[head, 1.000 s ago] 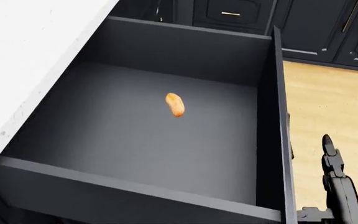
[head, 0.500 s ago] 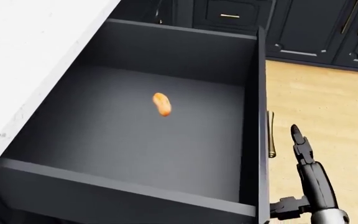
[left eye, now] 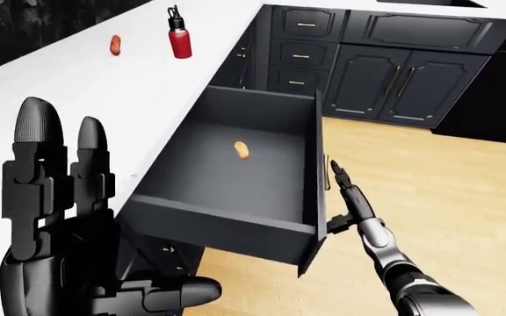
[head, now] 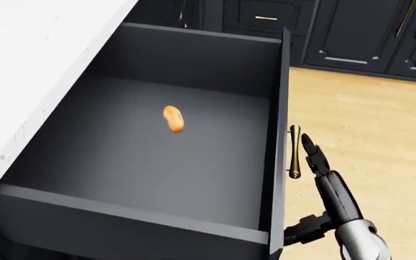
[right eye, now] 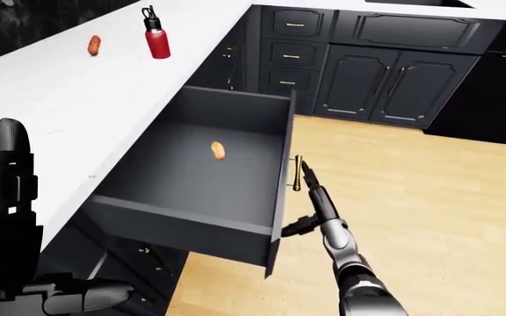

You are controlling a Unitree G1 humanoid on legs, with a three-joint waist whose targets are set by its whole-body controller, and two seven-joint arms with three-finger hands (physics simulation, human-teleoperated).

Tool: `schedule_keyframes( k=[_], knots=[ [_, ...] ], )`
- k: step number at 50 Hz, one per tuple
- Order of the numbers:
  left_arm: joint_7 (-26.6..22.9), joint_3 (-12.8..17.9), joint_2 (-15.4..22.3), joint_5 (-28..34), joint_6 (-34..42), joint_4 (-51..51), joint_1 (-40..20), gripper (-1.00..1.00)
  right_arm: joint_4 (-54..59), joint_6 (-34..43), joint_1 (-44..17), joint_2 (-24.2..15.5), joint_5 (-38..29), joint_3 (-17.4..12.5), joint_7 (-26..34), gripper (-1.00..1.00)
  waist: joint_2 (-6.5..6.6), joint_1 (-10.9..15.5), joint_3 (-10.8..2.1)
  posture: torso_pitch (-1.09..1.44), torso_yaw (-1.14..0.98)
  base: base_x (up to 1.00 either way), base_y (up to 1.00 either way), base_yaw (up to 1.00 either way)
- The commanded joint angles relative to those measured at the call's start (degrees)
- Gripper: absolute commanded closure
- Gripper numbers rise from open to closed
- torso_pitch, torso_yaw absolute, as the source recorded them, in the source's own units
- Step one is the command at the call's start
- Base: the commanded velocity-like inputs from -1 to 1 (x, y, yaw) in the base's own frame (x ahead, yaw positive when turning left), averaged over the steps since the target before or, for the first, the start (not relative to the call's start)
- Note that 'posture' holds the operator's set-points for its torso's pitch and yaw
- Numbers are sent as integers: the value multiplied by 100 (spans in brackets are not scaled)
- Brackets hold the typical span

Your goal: Close the right drawer.

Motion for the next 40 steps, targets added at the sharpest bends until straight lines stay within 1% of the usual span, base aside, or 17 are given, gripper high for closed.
schedule_keyframes(
  k=[1, 7, 16, 40],
  knots=[
    [5, -1, 4, -13, -115, -194, -41, -100, -228, -225, -243, 59, -24, 17, 62, -100, -10, 33, -112, 0, 0, 0, 0, 0],
    [-24, 1, -24, -3, -117, -194, -32, -100, -204, -163, -315, 186, -235, 102, 57, -100, -9, 27, -118, 0, 0, 0, 0, 0],
    [-32, -4, -31, -2, -115, -194, -32, -100, -176, -42, -463, 309, -444, 151, 71, -100, -3, 24, -126, 0, 0, 0, 0, 0],
    [-28, -20, -26, 3, -119, -194, -26, -100, -135, 204, -801, 550, -990, 304, 145, -100, 16, 39, -117, 0, 0, 0, 0, 0]
  ],
)
